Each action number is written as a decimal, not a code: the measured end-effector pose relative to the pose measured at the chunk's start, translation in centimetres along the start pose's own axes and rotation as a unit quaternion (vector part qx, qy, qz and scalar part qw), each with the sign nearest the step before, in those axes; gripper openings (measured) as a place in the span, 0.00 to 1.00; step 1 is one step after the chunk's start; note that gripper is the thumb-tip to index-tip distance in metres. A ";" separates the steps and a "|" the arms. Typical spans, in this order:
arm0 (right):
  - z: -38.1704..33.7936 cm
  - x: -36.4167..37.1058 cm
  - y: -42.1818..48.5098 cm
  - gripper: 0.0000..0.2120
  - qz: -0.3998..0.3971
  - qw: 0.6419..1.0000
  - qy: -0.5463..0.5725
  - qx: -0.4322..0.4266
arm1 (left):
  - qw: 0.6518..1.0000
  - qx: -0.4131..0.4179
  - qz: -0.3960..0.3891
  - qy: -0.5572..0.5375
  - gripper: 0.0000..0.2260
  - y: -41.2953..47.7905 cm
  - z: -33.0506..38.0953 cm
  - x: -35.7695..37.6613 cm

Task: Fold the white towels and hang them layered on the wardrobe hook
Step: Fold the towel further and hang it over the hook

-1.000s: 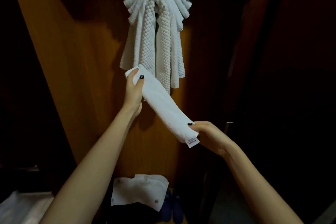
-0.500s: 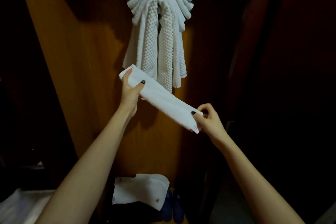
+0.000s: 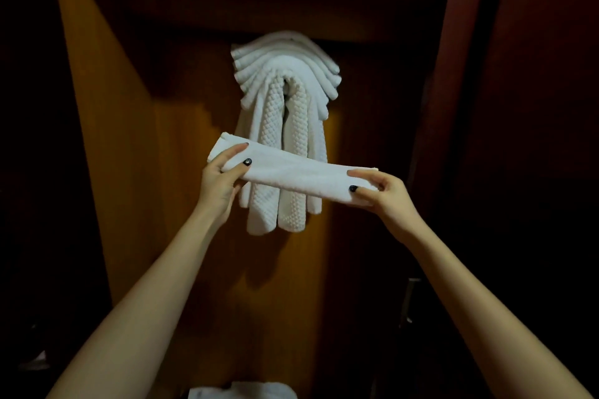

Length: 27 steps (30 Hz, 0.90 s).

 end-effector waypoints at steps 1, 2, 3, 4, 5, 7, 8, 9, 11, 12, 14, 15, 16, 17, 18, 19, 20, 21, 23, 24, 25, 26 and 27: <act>-1.1 -0.3 1.3 0.13 0.005 1.000 0.008 -0.008 | 1.000 0.000 -0.007 0.008 0.15 0.8 0.7 0.2; -2.0 -0.5 2.7 0.13 0.007 1.000 0.019 -0.011 | 1.000 0.001 -0.013 0.021 0.14 1.7 1.4 0.3; -2.9 -0.7 4.0 0.12 0.006 0.999 0.033 -0.012 | 0.999 0.004 -0.022 0.033 0.13 2.5 2.1 0.5; -3.7 -0.8 5.3 0.12 0.001 0.999 0.043 -0.014 | 0.999 0.009 -0.032 0.041 0.13 3.3 2.8 0.6; -4.4 -0.8 6.7 0.11 -0.009 0.999 0.047 -0.017 | 0.998 0.013 -0.040 0.043 0.12 4.2 3.5 0.8; -5.4 -0.6 9.3 0.10 -0.031 0.998 0.041 -0.026 | 0.998 0.017 -0.045 0.051 0.13 6.2 5.1 1.3; -6.0 -0.4 10.6 0.10 -0.041 0.998 0.037 -0.032 | 0.997 0.018 -0.044 0.057 0.13 7.3 5.8 1.6; -6.4 -0.1 11.9 0.10 -0.051 0.997 0.036 -0.038 | 0.997 0.020 -0.045 0.062 0.14 8.4 6.4 1.8; -7.3 0.4 14.5 0.11 -0.064 0.996 0.043 -0.048 | 0.997 0.024 -0.042 0.064 0.14 10.8 7.6 2.6; -7.6 0.6 15.8 0.11 -0.067 0.995 0.053 -0.052 | 0.997 0.027 -0.037 0.063 0.14 12.0 8.1 3.1; -8.2 1.0 18.6 0.12 -0.068 0.992 0.095 -0.049 | 0.998 0.032 -0.026 0.050 0.15 14.4 8.8 4.1; -8.5 1.2 20.0 0.12 -0.068 0.989 0.126 -0.044 | 0.998 0.038 -0.024 0.035 0.15 15.6 9.2 4.6; -9.0 1.5 21.3 0.14 -0.069 0.985 0.155 -0.040 | 0.999 0.044 -0.025 0.014 0.16 16.8 9.6 5.2; -9.5 1.7 22.7 0.16 -0.069 0.980 0.180 -0.039 | 0.998 0.052 -0.026 -0.004 0.16 18.0 10.1 5.8; -10.0 1.8 24.2 0.17 -0.067 0.976 0.204 -0.039 | 0.998 0.060 -0.027 -0.016 0.15 19.2 10.6 6.4; -10.5 2.0 25.7 0.16 -0.065 0.971 0.226 -0.038 | 0.997 0.067 -0.027 -0.026 0.15 20.5 11.0 6.8; -10.9 2.1 27.1 0.15 -0.062 0.967 0.244 -0.038 | 0.996 0.071 -0.027 -0.037 0.15 21.8 11.3 7.3; -11.3 2.3 28.4 0.15 -0.062 0.963 0.260 -0.037 | 0.996 0.072 -0.026 -0.045 0.15 22.9 11.4 7.7; -11.4 3.1 30.7 0.16 -0.070 0.956 0.283 -0.028 | 0.996 0.070 -0.016 -0.043 0.15 25.1 11.3 8.1; -11.2 3.4 31.3 0.16 -0.074 0.955 0.286 -0.023 | 0.997 0.064 -0.009 -0.041 0.15 25.7 11.0 8.2; -10.8 3.7 31.7 0.16 -0.076 0.956 0.284 -0.020 | 0.998 0.058 -0.002 -0.039 0.15 26.2 10.6 8.2; -10.1 3.9 32.3 0.15 -0.074 0.957 0.280 -0.014 | 0.998 0.054 0.004 -0.039 0.15 26.8 10.1 8.1; -9.2 4.1 32.8 0.15 -0.069 0.959 0.275 -0.007 | 0.998 0.051 0.008 -0.036 0.15 27.2 9.4 7.9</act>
Point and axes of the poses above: each hand's wrist, its own y-axis towards the middle knuckle, its own x-axis out of the palm, z = x × y, the point moved 6 cm from there along y, towards the middle knuckle, and after that the axes turned 7 degrees about z, right-handed, at the moved point
